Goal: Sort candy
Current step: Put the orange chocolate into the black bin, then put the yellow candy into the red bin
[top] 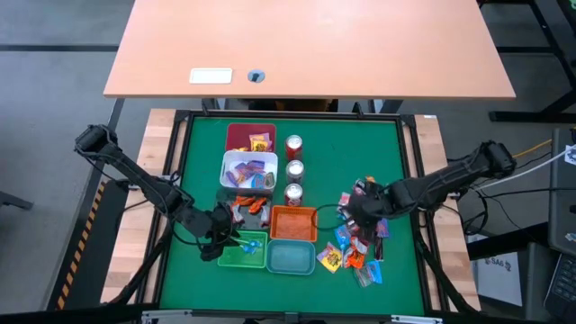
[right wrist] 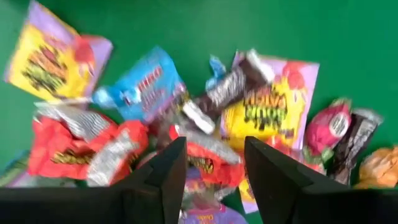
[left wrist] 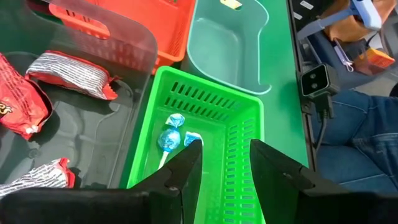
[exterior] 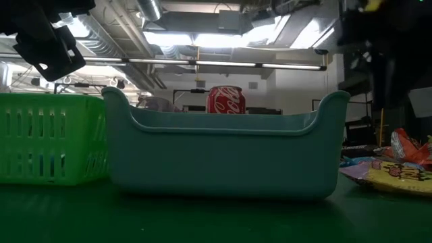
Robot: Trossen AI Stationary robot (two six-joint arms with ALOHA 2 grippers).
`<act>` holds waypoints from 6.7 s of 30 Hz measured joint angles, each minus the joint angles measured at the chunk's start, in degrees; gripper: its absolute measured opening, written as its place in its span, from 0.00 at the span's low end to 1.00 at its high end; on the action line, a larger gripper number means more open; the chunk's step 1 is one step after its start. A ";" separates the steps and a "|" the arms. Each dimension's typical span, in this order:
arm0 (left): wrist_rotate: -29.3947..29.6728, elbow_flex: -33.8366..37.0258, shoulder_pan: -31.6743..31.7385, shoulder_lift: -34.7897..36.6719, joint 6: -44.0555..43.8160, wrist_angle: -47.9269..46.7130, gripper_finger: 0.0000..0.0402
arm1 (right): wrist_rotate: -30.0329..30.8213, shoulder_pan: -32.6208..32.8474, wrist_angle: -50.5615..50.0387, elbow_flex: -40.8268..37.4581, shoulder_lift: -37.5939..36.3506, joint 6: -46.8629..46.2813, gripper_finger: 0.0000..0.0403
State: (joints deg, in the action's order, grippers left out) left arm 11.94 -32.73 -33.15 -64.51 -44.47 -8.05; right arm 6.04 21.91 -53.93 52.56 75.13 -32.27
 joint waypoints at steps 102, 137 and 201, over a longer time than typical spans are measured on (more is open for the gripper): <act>5.55 0.00 0.02 0.01 0.05 1.38 0.31 | -5.66 0.56 15.32 -12.23 0.00 9.00 0.11; 8.69 0.00 0.02 0.02 4.57 1.64 0.31 | 5.02 0.46 26.91 14.17 0.09 31.10 0.00; 20.17 -0.02 15.88 0.02 36.11 28.71 0.31 | 6.36 -13.68 17.52 14.07 -1.12 33.39 0.38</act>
State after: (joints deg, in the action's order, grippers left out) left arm 32.12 -32.75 -17.27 -64.49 -8.36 20.65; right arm 12.40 8.23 -36.41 66.63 74.01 1.12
